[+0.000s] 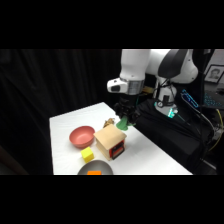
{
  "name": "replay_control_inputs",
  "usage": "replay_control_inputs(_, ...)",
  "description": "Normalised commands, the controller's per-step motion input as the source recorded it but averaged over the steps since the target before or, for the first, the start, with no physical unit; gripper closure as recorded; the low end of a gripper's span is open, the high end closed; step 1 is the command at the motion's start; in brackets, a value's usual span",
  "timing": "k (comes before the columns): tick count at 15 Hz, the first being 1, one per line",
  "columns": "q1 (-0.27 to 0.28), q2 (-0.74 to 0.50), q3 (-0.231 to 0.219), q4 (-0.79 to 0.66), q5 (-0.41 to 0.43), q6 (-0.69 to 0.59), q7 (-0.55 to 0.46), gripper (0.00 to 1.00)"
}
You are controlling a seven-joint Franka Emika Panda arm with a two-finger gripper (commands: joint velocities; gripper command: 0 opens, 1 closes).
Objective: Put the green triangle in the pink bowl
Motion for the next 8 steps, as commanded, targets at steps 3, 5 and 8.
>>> replay_control_inputs(3, -0.133, 0.24, -0.09, 0.5, 0.163, -0.25, -0.29, 0.94)
replay_control_inputs(5, -0.117, 0.34, -0.071, 0.57, 0.171, -0.24, -0.25, 0.94)
replay_control_inputs(8, -0.106, 0.4, -0.052, 0.59, 0.189, -0.23, -0.23, 0.94)
